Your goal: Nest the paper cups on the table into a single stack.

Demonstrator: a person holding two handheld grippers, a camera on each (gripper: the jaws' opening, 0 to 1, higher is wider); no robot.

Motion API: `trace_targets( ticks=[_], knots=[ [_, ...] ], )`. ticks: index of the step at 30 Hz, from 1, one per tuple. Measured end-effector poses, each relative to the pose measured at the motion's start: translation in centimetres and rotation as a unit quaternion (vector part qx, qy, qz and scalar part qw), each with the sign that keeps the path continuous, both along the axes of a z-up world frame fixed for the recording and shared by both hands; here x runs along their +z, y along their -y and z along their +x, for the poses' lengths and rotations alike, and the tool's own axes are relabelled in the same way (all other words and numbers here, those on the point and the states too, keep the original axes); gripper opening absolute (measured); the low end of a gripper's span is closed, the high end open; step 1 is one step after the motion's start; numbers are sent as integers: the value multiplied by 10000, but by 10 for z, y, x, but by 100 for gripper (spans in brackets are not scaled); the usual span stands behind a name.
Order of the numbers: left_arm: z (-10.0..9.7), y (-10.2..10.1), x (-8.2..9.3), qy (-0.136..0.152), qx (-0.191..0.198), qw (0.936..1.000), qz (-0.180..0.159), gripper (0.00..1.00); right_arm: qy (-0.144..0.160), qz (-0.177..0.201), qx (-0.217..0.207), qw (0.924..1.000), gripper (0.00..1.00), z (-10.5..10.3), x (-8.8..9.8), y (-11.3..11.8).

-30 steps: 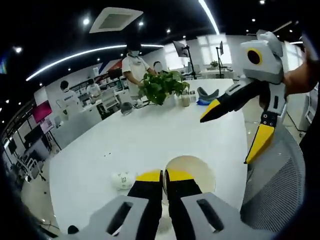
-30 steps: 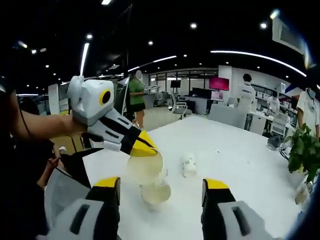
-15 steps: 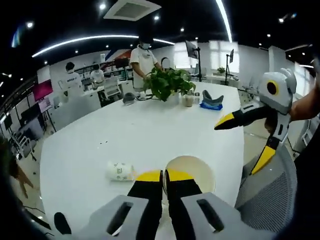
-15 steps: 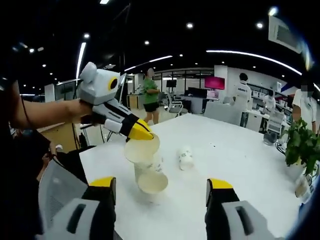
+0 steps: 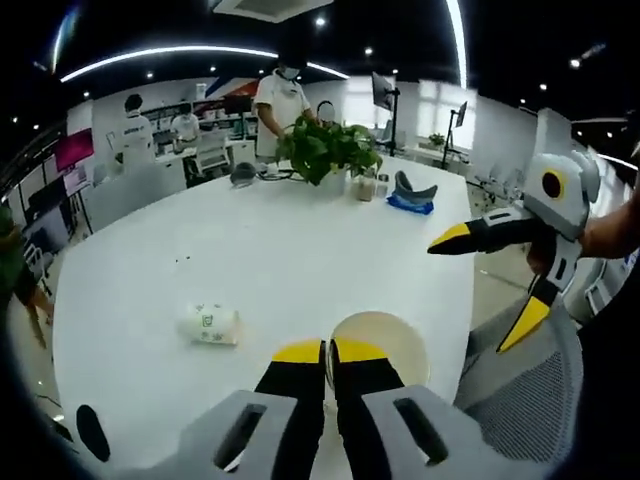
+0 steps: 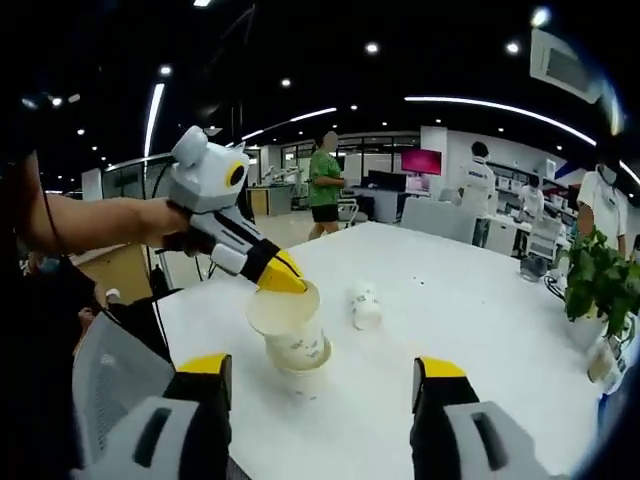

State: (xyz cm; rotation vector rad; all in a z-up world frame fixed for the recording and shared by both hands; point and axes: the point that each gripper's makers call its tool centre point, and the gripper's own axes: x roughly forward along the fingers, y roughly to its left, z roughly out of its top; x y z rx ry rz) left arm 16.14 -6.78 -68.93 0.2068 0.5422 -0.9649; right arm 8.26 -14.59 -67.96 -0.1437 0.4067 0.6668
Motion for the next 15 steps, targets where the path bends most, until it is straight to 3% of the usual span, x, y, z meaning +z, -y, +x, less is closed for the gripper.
trace_targets(
  ticks=[3, 8, 15],
  knots=[
    [-3, 2, -2, -67, -8, 10000, 9, 0, -5, -27, 17, 10000, 74, -1, -2, 1],
    [-1, 5, -28, -174, 3, 9998, 48, 0, -68, -35, 11, 10000, 74, -4, -8, 2],
    [3, 4, -38, -192, 102, 9998, 19, 0, -84, -61, 50, 9999, 74, -4, -9, 2]
  ],
)
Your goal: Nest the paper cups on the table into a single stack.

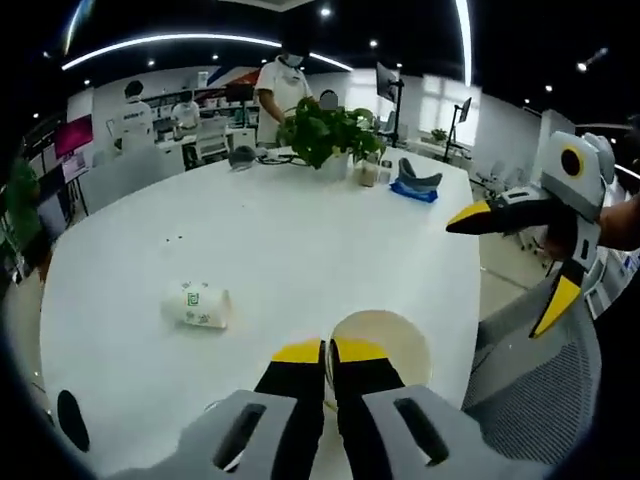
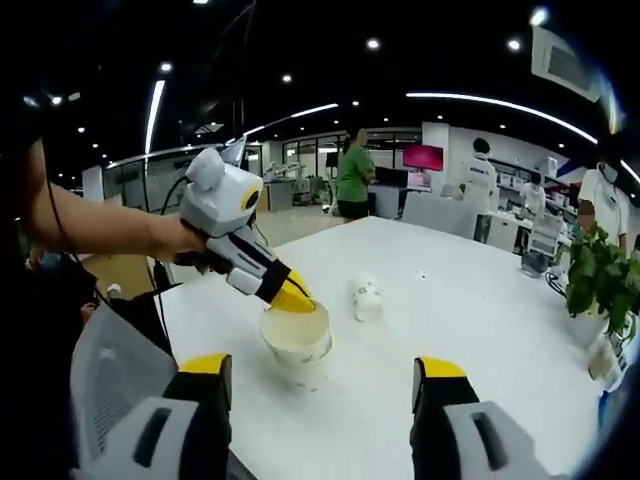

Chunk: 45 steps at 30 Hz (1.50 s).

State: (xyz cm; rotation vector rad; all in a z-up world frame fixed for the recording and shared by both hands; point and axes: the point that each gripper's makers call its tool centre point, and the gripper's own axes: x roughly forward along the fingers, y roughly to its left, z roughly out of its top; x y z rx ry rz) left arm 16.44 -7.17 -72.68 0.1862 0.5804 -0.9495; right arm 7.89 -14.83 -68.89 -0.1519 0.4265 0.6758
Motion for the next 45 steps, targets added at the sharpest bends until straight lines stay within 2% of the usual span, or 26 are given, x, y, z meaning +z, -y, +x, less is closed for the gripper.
trace_targets(
  ticks=[4, 9, 12, 19, 28, 30, 38, 45],
  knots=[
    [5, 0, -7, 228, 37, 9997, -9, 1, 12, -30, 60, 10000, 74, -1, 0, -1],
    [5, 2, -12, 289, 99, 9995, 27, 1, -25, -90, 111, 9999, 74, -3, -5, -2],
    [7, 1, -21, 332, 60, 9993, 141, 1, -33, -129, 115, 9998, 74, -5, -8, 0],
    [9, 1, -28, 593, 10, 9973, 433, 2, -85, -91, 16, 9999, 74, -7, -13, 4],
    [11, 1, -36, 589, 10, 9972, 459, 4, -205, -132, -43, 9997, 74, -11, -24, 10],
    [10, 0, -33, 612, 6, 9970, 469, 5, -211, -143, -54, 9997, 74, -11, -25, 10],
    [11, -8, -10, 665, 281, 9974, -43, 17, -221, -176, 30, 9996, 74, -10, -28, 5],
    [12, -28, 3, 703, 528, 9956, -336, 30, -201, -215, 129, 9995, 75, -5, -25, 1]
  ],
)
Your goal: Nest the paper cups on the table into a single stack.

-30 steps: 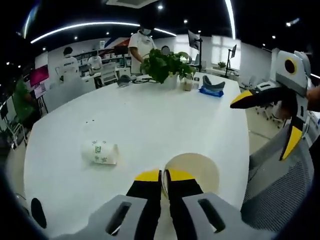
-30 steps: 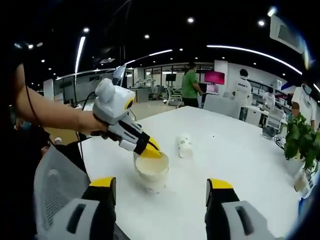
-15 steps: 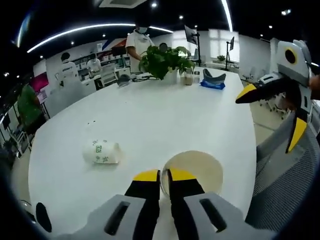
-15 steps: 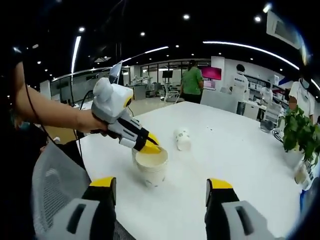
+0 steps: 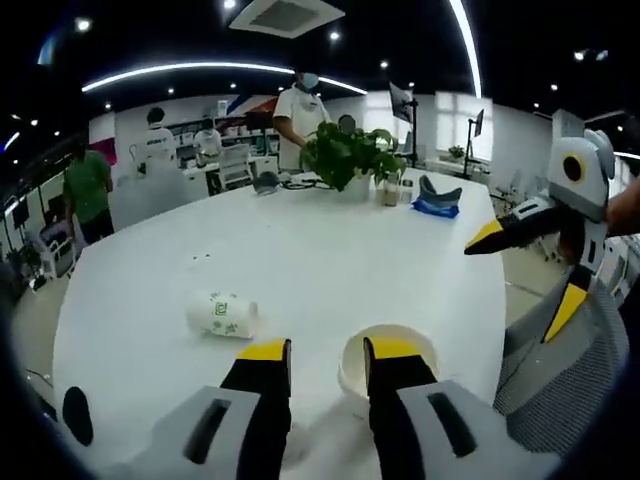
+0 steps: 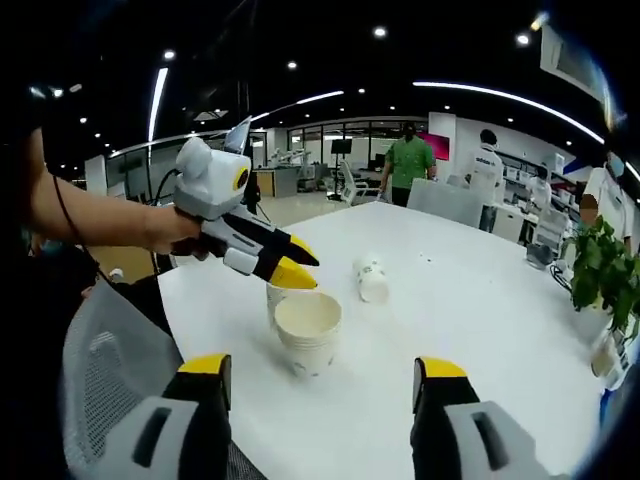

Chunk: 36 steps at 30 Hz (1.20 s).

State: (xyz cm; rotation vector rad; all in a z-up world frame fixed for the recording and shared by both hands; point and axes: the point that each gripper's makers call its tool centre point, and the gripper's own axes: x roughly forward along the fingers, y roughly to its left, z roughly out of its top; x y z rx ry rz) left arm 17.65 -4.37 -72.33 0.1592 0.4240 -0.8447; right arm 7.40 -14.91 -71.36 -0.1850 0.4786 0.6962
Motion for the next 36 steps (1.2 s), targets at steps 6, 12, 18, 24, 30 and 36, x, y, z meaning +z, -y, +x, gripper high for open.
trace_targets(
  ticks=[6, 12, 18, 24, 30, 36],
  knots=[
    [-15, -16, 11, 75, 29, 10000, -52, 45, -12, 25, 20, 10000, 76, 8, 1, -1],
    [-31, -33, 20, 339, -35, 9994, 112, 58, 77, -28, 85, 9999, 77, 21, 4, -2],
    [-49, -38, 29, 515, -163, 9983, 221, 71, 133, -62, 150, 9998, 79, 39, 5, -5],
    [-70, -36, 36, 514, -303, 9981, 127, 84, 281, -40, 182, 9994, 80, 62, 8, -8],
    [-77, -42, 37, 479, -72, 9988, -18, 88, 323, -127, 175, 9992, 80, 88, 6, -9],
    [-88, -51, 26, 502, 79, 9987, -64, 91, 355, -182, 157, 9991, 80, 116, -6, -9]
  ],
)
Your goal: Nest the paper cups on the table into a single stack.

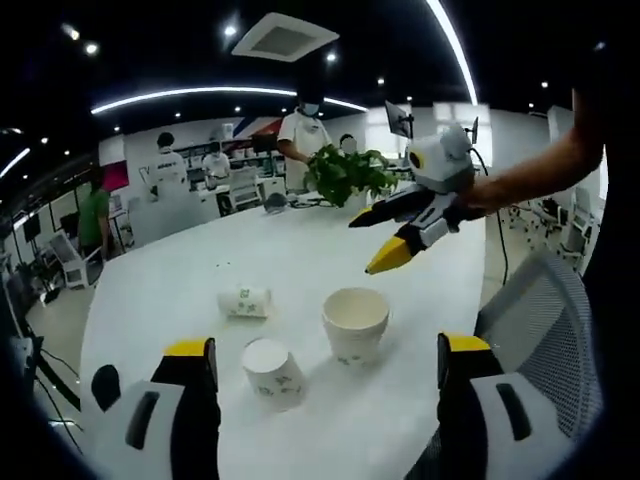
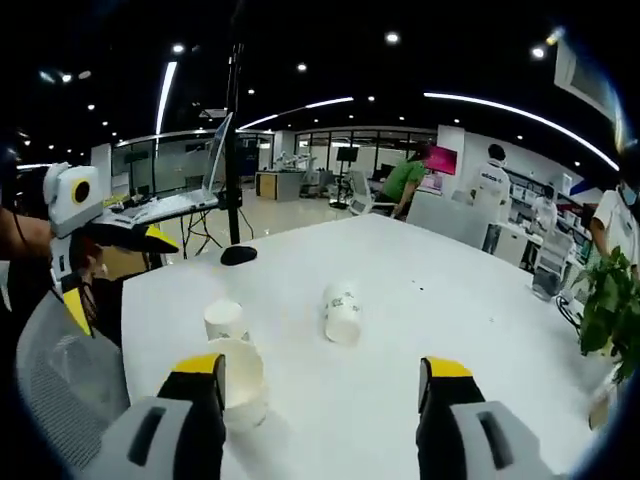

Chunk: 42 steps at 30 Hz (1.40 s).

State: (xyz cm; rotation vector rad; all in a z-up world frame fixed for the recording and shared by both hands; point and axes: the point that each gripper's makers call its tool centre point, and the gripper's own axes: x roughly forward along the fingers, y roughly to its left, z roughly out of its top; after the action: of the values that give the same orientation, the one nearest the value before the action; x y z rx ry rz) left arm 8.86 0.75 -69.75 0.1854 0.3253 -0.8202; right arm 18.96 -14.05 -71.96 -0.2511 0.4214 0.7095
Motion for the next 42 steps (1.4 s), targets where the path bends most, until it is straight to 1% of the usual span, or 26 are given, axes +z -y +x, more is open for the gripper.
trace_targets(
  ticks=[4, 7, 8, 9, 12, 13, 14, 15, 16, 17, 20, 23, 24, 25, 29, 32, 34, 36, 37, 39, 42],
  knots=[
    [-6, -3, 2, 85, 109, 9998, -160, 93, 32, -117, 96, 9999, 80, 13, -6, -6],
    [-7, -3, 1, 56, 120, 9998, -178, 93, 54, -220, 179, 9996, 80, 23, -11, -9],
    [-7, -3, 1, 65, 115, 9998, -174, 94, 73, -279, 222, 9993, 80, 30, -15, -12],
    [-7, -2, 2, 71, 101, 9998, -184, 95, 85, -307, 247, 9992, 79, 30, -14, -16],
    [-7, 0, 3, 97, 55, 9997, -198, 97, 134, -343, 319, 9988, 78, 40, -17, -22],
    [-7, 0, 4, 103, 39, 9997, -205, 98, 135, -367, 350, 9986, 77, 49, -21, -21],
    [-6, 0, 4, 109, 37, 9997, -213, 98, 134, -384, 380, 9984, 77, 52, -23, -23],
    [-5, 0, 5, 104, 29, 9997, -227, 99, 74, -434, 410, 9982, 77, 49, -20, -27],
    [-5, 0, 5, 91, 22, 9997, -230, 99, 25, -451, 405, 9982, 76, 51, -22, -28],
    [-5, -1, 5, 81, 17, 9997, -222, 99, 17, -405, 382, 9984, 76, 58, -25, -29],
    [-5, -1, 5, 57, -6, 9998, -178, 99, -61, -393, 416, 9983, 75, 67, -29, -34],
    [-4, -3, 7, 46, -21, 9998, -206, 99, -87, -386, 406, 9984, 75, 75, -33, -36],
    [-3, -4, 9, 45, -9, 9997, -245, 99, -96, -381, 359, 9986, 74, 84, -36, -38],
    [-3, -4, 9, 46, -7, 9997, -250, 99, -102, -369, 350, 9987, 73, 86, -38, -38],
    [1, -5, 8, 5, 1, 9996, -286, 99, -255, -365, 336, 9984, 73, 101, -55, -46],
    [2, -6, 7, -20, -6, 9996, -293, 99, -314, -392, 406, 9979, 72, 103, -61, -54],
    [2, -5, 5, 11, -80, 9997, -235, 99, -377, -401, 432, 9975, 71, 106, -66, -59],
    [1, -3, 3, 25, -195, 9997, -133, 99, -483, -343, 374, 9975, 69, 109, -70, -64],
    [1, -2, 3, 54, -235, 9996, -123, 99, -588, -293, 323, 9973, 68, 110, -72, -67],
    [0, 0, 4, 43, -269, 9995, -176, 99, -610, -233, 305, 9974, 67, 115, -73, -72],
    [0, 5, 4, 32, -326, 9993, -204, 99, -649, -326, 299, 9969, 64, 121, -79, -75]
  ],
)
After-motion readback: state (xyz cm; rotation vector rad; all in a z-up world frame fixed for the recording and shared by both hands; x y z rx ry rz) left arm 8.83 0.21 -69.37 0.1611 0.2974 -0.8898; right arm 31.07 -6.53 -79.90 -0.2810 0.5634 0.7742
